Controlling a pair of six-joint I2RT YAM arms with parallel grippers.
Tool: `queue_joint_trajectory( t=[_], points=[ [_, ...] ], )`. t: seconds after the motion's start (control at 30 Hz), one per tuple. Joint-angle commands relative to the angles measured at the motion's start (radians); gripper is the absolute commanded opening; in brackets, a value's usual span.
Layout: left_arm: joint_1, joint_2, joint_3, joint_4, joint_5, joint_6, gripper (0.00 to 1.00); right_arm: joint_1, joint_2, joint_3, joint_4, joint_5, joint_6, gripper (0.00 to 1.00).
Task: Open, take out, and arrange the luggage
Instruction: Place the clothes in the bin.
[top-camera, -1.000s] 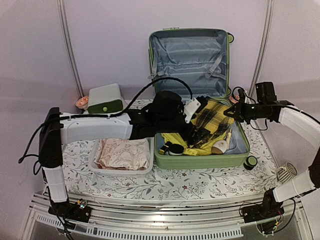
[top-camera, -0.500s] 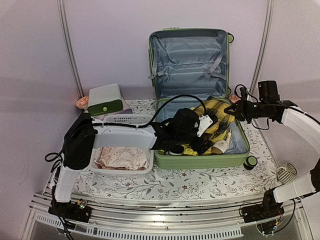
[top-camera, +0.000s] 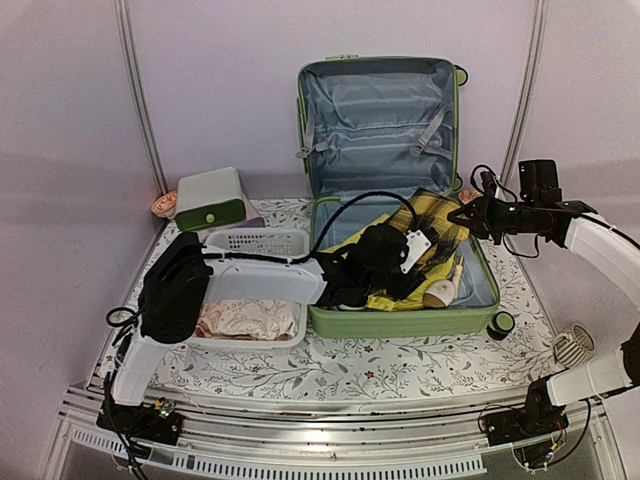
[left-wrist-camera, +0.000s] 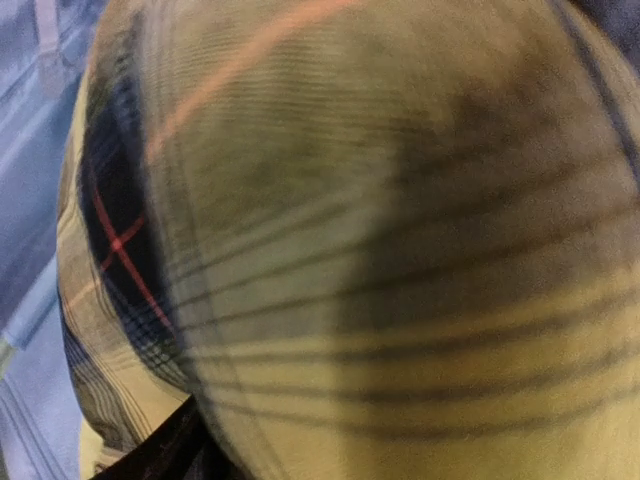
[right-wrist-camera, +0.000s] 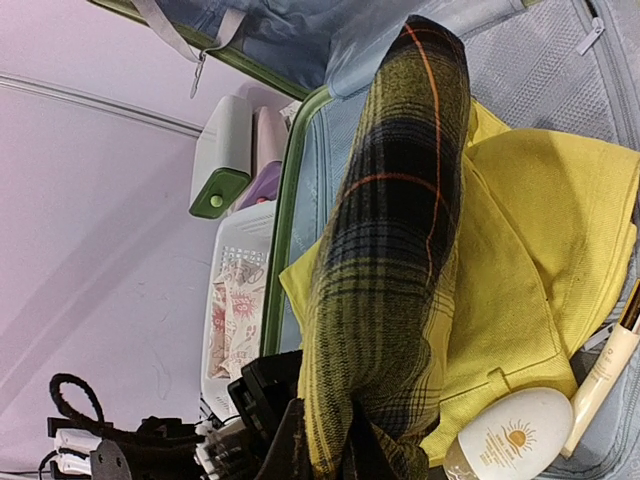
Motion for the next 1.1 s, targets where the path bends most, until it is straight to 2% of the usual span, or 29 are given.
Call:
queue_joint_trajectory(
  t=[0.0, 0.1, 0.13, 0.4, 0.67, 1.07],
  points=[
    [-0.005, 0.038, 0.051, 0.047, -0.055, 0.056, 0.54, 0.011, -0.033, 0.005, 0.051, -0.038, 0.018, 0.04],
    [-0.007, 0.027, 0.054, 0.057, -0.077, 0.084, 0.08, 0.012, -0.037, 0.006, 0.049, -0.038, 0.021, 0.04],
    [-0.009, 0.017, 0.05, 0.06, -0.083, 0.097, 0.0, 0.014, -0.038, 0.008, 0.051, -0.038, 0.023, 0.04],
    [-0.01, -0.102, 0.01, 0.013, -0.087, 0.159, 0.0, 0.082, -0.033, 0.116, 0.02, 0.014, 0.018, 0.04],
    [-0.011, -0.298, -0.097, -0.019, -0.094, 0.187, 0.0, 0.132, -0.057, 0.17, 0.102, 0.027, 0.078, 0.03],
    [-0.011, -0.56, -0.272, -0.22, -0.197, 0.176, 0.0, 0.353, 0.081, 0.3, 0.222, 0.066, 0.082, 0.03]
  ],
)
